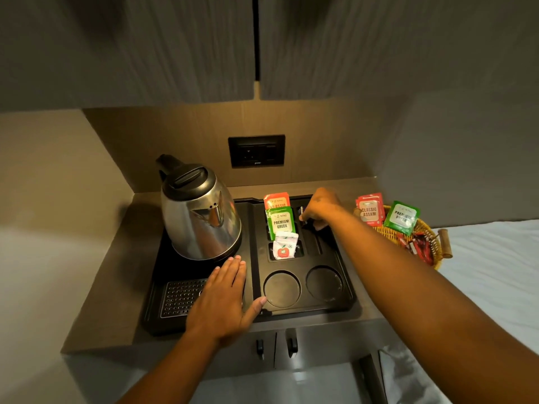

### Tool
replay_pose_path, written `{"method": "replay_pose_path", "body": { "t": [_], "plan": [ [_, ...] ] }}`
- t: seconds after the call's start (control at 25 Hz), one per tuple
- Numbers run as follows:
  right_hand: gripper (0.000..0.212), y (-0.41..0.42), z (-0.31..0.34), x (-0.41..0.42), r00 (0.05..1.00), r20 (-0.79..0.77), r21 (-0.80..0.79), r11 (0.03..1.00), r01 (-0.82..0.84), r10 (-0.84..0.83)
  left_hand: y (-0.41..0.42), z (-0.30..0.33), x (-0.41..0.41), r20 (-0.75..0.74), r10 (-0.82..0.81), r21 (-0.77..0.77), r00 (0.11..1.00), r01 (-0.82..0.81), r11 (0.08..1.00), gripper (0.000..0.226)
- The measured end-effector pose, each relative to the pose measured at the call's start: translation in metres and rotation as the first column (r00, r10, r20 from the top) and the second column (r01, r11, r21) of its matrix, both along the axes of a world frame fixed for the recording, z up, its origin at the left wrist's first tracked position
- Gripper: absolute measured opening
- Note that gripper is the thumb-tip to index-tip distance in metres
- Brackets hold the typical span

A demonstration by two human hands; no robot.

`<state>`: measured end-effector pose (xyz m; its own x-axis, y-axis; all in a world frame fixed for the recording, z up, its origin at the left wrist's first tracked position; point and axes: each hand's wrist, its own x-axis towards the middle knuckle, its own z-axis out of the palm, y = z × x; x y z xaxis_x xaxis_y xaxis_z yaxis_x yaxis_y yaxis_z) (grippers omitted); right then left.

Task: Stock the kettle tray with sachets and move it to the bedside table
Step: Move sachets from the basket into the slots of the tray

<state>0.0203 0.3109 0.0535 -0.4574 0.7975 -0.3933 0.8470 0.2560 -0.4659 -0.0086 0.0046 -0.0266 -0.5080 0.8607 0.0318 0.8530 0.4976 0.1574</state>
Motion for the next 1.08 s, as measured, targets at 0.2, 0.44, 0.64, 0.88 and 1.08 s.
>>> {"method": "replay_pose_path", "body": {
  "t": [0.2, 0.44, 0.64, 0.88, 1.08],
  "plan": [
    [0.022, 0.044, 0.016, 0.102, 0.987, -0.104, 0.29, 0.945, 0.149, -0.123, 0.0, 0.0, -0.002, -0.014, -0.009, -0.005, 1.0, 0.009, 1.0, 0.092],
    [0.038, 0.057, -0.017, 0.193, 0.951, 0.214, 0.301, 0.942, 0.152, -0.222, 0.0, 0.002, -0.002, -0.02, -0.013, -0.005, 1.0, 0.013, 1.0, 0.094],
    [0.026, 0.063, -0.025, 0.184, 0.95, 0.259, 0.411, 0.91, 0.056, -0.175, 0.0, 0.004, -0.002, -0.02, -0.012, -0.011, 1.0, 0.011, 1.0, 0.095],
    [0.036, 0.051, -0.007, 0.185, 0.956, 0.204, 0.455, 0.885, 0.1, -0.213, 0.001, 0.001, -0.003, -0.034, -0.009, -0.011, 0.999, 0.008, 1.0, 0.094],
    [0.032, 0.02, 0.032, 0.147, 0.989, -0.094, 0.353, 0.925, 0.142, -0.116, 0.001, -0.001, -0.004, -0.039, -0.01, -0.012, 0.999, 0.009, 1.0, 0.095]
  ]
}}
